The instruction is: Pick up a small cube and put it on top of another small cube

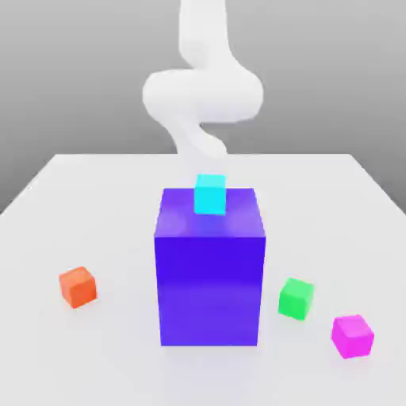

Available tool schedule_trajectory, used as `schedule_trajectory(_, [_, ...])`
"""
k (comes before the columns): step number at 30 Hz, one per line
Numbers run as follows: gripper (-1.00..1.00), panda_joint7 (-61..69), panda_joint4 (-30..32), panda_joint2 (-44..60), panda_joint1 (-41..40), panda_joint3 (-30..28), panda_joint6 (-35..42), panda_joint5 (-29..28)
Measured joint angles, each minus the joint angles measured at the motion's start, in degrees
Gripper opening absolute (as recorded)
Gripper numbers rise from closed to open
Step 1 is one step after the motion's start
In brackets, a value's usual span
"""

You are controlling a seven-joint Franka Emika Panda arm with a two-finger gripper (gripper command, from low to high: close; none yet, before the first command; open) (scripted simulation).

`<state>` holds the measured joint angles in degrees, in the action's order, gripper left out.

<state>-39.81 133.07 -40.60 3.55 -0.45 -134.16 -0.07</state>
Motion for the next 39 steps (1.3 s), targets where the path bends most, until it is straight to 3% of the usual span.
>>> schedule_trajectory(10, [0.00,25.1,5.2,21.1,13.1,-0.8,-9.6,0.8])
schedule_trajectory(22, [0.00,53.6,11.3,46.1,23.6,3.6,-20.9,0.1])
schedule_trajectory(30, [0.00,57.7,10.9,62.7,25.8,3.6,-31.9,-4.7])
schedule_trajectory(31, [-1.00,57.5,10.7,63.8,26.0,3.4,-32.8,-4.9])
schedule_trajectory(39, [-1.00,57.7,11.0,62.2,25.8,3.6,-31.3,-4.7])
